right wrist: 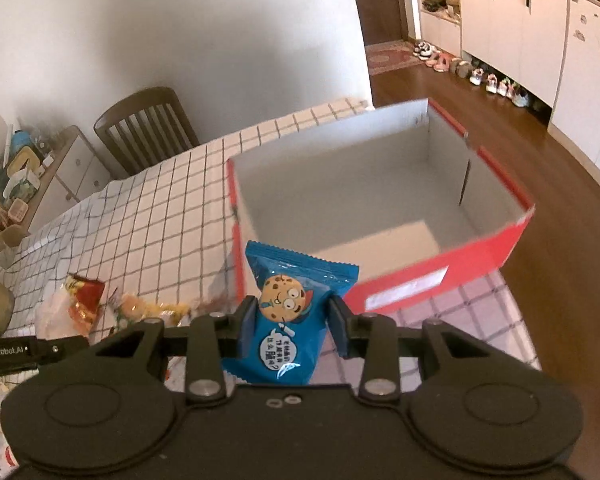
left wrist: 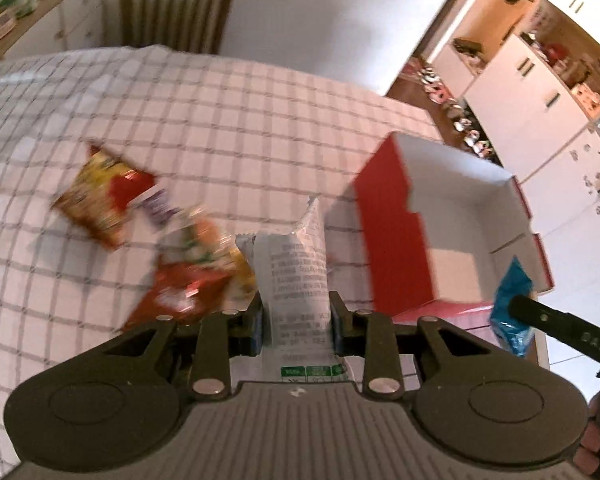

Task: Organize snacks
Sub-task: 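Carry both packets into the red box and open both tools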

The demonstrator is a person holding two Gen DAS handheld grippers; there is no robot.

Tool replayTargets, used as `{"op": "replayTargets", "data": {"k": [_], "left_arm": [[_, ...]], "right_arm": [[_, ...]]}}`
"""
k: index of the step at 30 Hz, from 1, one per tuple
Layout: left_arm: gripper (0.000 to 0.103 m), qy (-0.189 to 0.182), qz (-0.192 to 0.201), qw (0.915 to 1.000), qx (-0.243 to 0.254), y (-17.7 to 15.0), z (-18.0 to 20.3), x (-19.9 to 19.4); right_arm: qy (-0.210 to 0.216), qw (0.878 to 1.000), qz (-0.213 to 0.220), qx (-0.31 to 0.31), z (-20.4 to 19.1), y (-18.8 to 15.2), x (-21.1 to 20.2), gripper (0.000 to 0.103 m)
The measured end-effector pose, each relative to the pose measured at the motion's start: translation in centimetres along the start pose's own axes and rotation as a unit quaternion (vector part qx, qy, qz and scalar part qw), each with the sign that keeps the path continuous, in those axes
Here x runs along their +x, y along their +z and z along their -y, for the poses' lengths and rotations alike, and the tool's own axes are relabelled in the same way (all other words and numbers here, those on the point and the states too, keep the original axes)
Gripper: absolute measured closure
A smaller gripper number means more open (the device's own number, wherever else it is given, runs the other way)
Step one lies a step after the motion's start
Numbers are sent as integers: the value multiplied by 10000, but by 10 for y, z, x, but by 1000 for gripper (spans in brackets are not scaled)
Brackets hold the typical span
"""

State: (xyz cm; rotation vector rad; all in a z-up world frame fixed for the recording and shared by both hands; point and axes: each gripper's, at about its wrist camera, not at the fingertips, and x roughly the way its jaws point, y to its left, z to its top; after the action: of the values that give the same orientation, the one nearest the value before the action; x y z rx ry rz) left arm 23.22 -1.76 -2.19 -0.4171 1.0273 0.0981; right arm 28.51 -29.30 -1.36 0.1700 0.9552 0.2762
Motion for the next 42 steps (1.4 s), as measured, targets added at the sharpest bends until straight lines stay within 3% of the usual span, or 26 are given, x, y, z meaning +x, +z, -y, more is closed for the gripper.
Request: {"op": "replayTargets", "data": {"k": [9, 21, 31, 37, 42], "left_arm": [[73, -172, 109, 9986, 488, 33, 96, 27], [73, -143, -78, 9954, 939, 63, 183, 93], [73, 200, -384, 9943, 978, 67, 205, 158], [73, 274, -489, 9926, 1078, 64, 216, 180], [73, 545, -644, 9887, 1238, 57, 222, 200]], "right_arm": [[-43, 9995, 93, -302, 37, 46, 14, 66], [-152, 9982, -23, -573, 82, 87, 47, 66], [-264, 9941, -362, -990, 99, 90, 85, 66], [-232, 9924, -474, -1110, 102, 91, 97, 66], [-252, 9883, -685, -1337, 103, 86, 108, 66]]}}
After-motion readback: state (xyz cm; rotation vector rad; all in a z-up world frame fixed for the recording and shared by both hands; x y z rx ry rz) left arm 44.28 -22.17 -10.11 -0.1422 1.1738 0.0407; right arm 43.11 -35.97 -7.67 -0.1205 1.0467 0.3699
